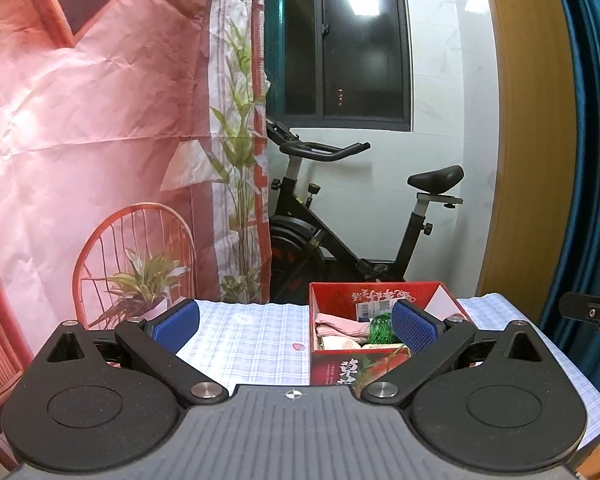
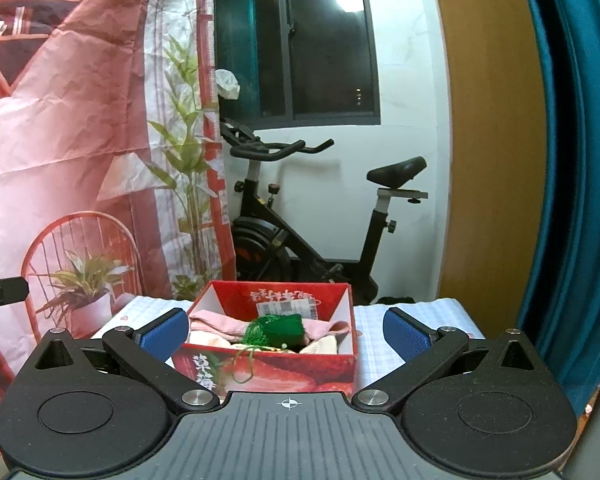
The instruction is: Organize soft objects
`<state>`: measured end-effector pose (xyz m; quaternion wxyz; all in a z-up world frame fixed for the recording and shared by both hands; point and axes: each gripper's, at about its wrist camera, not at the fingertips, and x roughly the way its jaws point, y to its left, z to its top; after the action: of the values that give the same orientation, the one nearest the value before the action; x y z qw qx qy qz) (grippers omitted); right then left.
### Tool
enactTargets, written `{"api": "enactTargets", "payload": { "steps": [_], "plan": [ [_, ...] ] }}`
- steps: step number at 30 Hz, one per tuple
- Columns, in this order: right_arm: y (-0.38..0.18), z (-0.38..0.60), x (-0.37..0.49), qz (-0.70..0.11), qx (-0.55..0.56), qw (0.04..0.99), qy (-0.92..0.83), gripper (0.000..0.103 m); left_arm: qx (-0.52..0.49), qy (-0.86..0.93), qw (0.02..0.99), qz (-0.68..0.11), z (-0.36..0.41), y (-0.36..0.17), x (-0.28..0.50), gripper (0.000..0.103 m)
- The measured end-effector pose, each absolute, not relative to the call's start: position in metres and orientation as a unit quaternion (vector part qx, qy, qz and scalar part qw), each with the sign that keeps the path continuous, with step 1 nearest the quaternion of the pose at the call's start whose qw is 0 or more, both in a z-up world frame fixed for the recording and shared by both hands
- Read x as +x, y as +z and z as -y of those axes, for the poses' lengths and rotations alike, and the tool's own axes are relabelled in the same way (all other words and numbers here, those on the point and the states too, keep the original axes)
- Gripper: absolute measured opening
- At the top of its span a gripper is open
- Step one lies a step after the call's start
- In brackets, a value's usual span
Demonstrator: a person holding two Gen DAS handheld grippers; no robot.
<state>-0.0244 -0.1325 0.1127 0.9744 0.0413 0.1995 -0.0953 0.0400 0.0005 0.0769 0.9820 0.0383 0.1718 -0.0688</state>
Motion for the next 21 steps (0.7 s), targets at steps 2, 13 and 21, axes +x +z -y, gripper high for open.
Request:
{"api": "enactTargets", "payload": {
  "steps": [2, 13, 21],
  "plan": [
    [0.113, 0.1335, -0.0237, -0.199, 0.041, 0.974, -0.098, 0.103, 0.037, -0.068, 0.982, -0.17, -0.0012, 0.0771, 0.0404, 0.103],
    [0.1101, 0.135, -0.0213, -0.202, 0.04, 0.973, -0.102, 0.103, 0.044, -0.064, 0.982, -0.17, -0.0007, 0.0764, 0.0412, 0.103],
    [0.1073, 0.1353, -0.02, -0.204, 0.039, 0.973, -0.103, 0.103, 0.048, -0.06, 0.982, -0.17, -0.0002, 0.0757, 0.0415, 0.103]
  ]
}}
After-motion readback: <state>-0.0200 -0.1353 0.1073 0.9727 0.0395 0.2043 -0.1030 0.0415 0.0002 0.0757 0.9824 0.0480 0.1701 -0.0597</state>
